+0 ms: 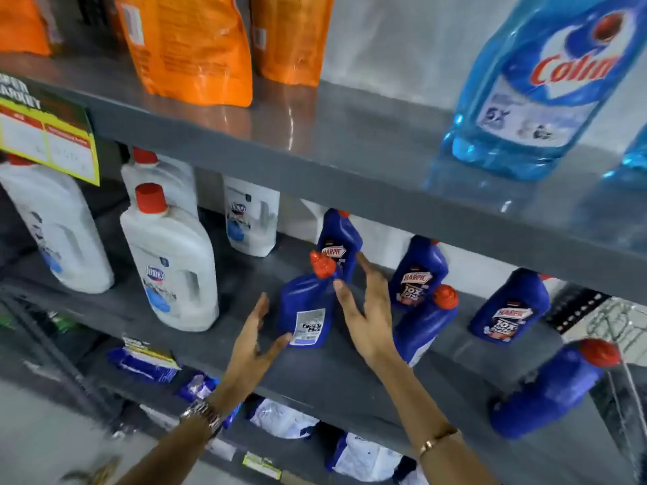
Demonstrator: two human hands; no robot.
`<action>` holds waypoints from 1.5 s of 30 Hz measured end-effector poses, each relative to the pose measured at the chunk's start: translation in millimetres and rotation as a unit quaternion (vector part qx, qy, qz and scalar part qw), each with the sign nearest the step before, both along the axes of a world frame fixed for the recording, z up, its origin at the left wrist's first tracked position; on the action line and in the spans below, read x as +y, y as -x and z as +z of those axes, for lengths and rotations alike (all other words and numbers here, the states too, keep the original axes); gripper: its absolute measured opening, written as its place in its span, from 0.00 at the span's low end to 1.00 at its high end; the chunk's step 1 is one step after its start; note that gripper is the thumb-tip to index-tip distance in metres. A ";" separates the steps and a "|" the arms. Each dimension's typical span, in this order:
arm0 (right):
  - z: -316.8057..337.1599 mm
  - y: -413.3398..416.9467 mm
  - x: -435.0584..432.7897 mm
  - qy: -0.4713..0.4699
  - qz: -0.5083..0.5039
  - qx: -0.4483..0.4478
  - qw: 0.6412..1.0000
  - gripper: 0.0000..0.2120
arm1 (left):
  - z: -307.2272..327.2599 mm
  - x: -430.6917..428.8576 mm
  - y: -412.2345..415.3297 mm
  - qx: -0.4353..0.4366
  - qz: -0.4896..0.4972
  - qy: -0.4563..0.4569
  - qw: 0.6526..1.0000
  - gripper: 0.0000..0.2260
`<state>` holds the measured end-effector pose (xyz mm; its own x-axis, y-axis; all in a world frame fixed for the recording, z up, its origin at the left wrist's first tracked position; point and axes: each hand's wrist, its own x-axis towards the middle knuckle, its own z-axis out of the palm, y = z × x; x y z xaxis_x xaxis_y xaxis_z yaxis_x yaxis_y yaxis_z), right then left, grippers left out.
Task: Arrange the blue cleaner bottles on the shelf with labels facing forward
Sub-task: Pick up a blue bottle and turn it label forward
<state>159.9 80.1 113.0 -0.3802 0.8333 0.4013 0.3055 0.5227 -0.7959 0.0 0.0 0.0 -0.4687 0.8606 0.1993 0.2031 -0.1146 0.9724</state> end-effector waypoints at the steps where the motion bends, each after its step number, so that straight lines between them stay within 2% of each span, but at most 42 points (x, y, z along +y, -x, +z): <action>1: 0.3 4.7 4.6 0.001 0.010 0.014 1.000 0.26 | -3.3 3.8 3.7 0.006 -0.011 0.008 1.000 0.43; 4: -4.9 12.4 18.7 -0.007 0.048 0.017 0.999 0.25 | -8.5 12.6 11.8 0.038 -0.045 0.033 0.998 0.41; 8: -6.0 14.4 31.2 0.065 0.118 0.029 0.990 0.24 | -11.9 15.0 13.7 0.038 -0.058 0.045 0.997 0.24; 11: 1.7 14.0 34.0 0.081 0.129 0.007 0.988 0.18 | -10.3 15.9 13.4 0.023 -0.044 0.044 0.998 0.23; 14: 14.8 13.6 32.2 0.063 0.102 -0.008 0.993 0.18 | -1.5 16.7 12.7 0.009 -0.045 0.035 0.998 0.23; 17: 39.0 10.4 29.8 0.040 0.081 0.036 0.995 0.17 | 18.0 23.1 10.8 -0.034 -0.049 -0.018 0.998 0.23; 20: 61.9 9.6 28.7 0.014 0.053 0.075 0.996 0.11 | 36.2 29.9 2.1 -0.126 -0.051 -0.079 0.988 0.23; 23: 71.1 11.3 27.3 0.002 0.029 0.100 0.995 0.09 | 40.1 31.4 -17.6 -0.160 0.020 -0.113 0.980 0.23; 25: 71.1 12.1 24.5 -0.008 -0.001 0.107 0.994 0.10 | 38.3 31.1 -32.7 -0.138 0.046 -0.115 0.983 0.27; 30: 73.9 13.0 15.5 -0.048 -0.059 0.097 0.992 0.12 | 35.2 35.0 -52.8 -0.030 0.028 -0.071 0.997 0.45; 33: 77.5 11.6 12.4 -0.032 -0.061 0.050 0.996 0.11 | 40.1 37.4 -57.2 0.014 0.052 -0.034 0.998 0.46; 36: 83.7 2.9 15.9 0.045 -0.005 0.030 0.999 0.16 | 39.2 41.5 -51.3 0.028 0.051 -0.032 0.998 0.45; 40: 96.2 -15.0 25.7 0.109 0.102 -0.018 0.989 0.20 | 44.0 44.6 -37.3 -0.007 0.012 -0.060 0.998 0.44; 43: 101.9 -20.7 32.3 0.147 0.157 -0.043 0.976 0.21 | 51.2 39.4 -34.0 -0.075 -0.057 -0.089 0.992 0.34; 45: 103.3 -19.7 34.4 0.150 0.168 -0.053 0.973 0.17 | 51.8 37.7 -31.6 -0.085 -0.084 -0.093 0.988 0.26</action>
<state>179.7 114.6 216.3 -0.6779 0.7279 0.1028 0.2461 0.3565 -0.9013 31.6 37.7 51.8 -0.3630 0.8846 0.2927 0.0017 -0.3135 0.9496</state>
